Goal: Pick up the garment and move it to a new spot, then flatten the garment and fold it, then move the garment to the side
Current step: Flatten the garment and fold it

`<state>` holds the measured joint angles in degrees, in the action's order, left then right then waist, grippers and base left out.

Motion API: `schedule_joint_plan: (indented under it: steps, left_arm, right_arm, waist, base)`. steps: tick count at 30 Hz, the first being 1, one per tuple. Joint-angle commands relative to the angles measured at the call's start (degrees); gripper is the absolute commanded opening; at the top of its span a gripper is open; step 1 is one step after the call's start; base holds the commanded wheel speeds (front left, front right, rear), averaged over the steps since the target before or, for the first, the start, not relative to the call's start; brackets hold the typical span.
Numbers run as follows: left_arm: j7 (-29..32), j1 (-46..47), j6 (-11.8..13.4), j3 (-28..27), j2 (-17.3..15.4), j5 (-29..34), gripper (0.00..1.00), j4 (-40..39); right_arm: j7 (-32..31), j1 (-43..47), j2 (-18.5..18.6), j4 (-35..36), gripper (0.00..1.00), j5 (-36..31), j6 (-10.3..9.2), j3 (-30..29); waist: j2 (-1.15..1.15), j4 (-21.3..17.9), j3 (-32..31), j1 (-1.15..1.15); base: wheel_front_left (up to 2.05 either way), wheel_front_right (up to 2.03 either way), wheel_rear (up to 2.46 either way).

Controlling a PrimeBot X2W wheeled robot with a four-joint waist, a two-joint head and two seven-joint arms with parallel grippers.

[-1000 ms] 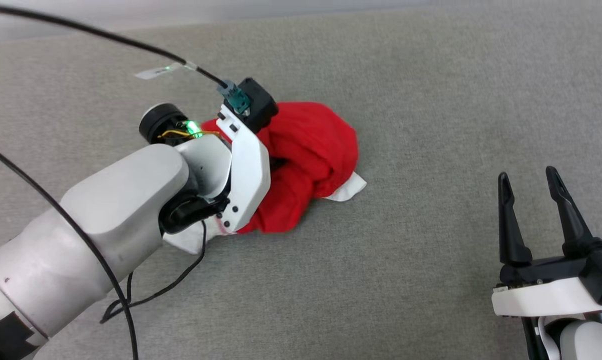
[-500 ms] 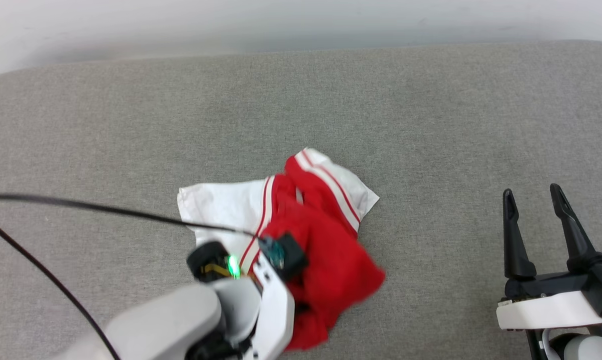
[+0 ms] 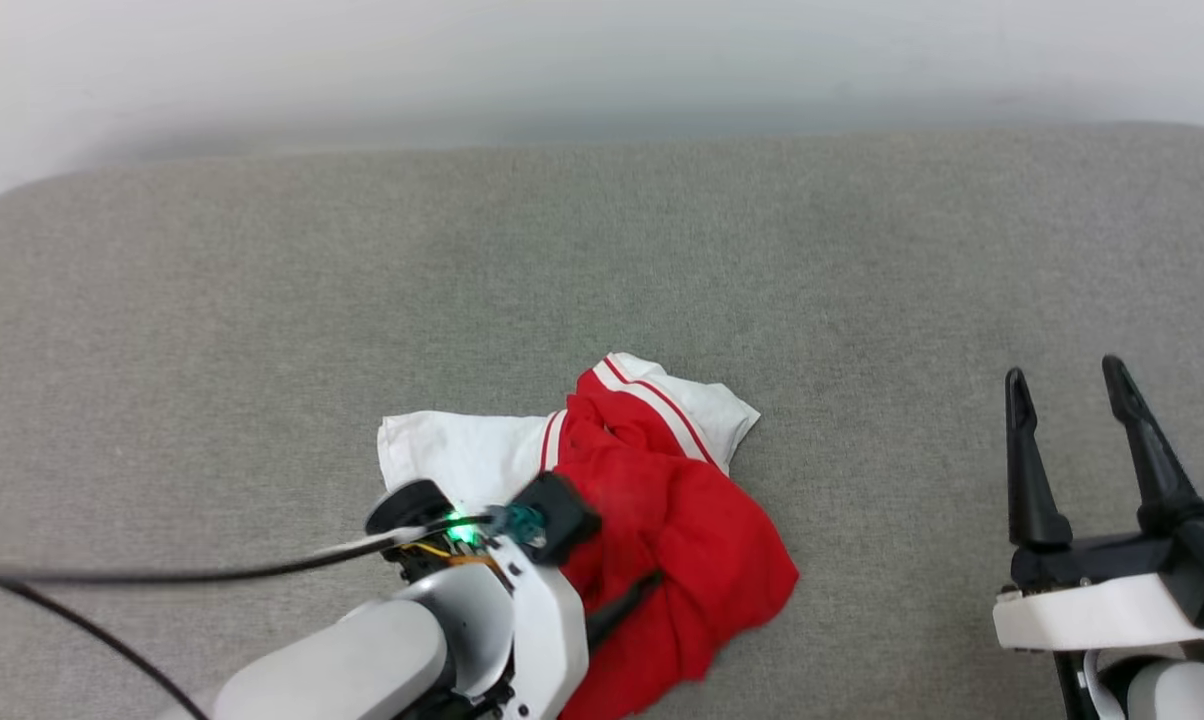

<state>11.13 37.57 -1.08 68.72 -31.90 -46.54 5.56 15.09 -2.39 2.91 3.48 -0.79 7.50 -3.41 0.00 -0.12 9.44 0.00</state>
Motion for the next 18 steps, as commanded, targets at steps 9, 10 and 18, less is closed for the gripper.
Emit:
schedule_joint_plan:
  steps: [9, 10, 18]
  left_arm:
    - [-18.10, -5.94, 15.44, -10.84, -3.69, 3.79, 1.00, -7.05]
    - [-20.12, -6.59, 17.39, -11.60, -4.27, 5.09, 1.00, -6.89]
    - [-26.35, -14.26, 28.96, -21.47, -2.26, 10.75, 1.00, -7.96]
  right_arm:
    - [0.11, -8.31, 3.41, 2.90, 1.00, -2.75, -0.02, 1.49]
    - [0.11, -9.45, 4.33, 2.72, 1.00, -2.57, -0.02, 2.06]
    - [0.10, -20.19, 11.94, -1.87, 1.00, 0.68, -0.02, 10.19]
  waist:
    - [0.00, 2.15, -2.83, 0.00]
    - [0.00, 2.32, -2.72, 0.00]
    - [0.00, 3.67, -1.34, 0.00]
  base:
    - [0.00, 0.00, 0.00]
    - [0.00, 0.00, 0.00]
    - [0.00, 0.00, 0.00]
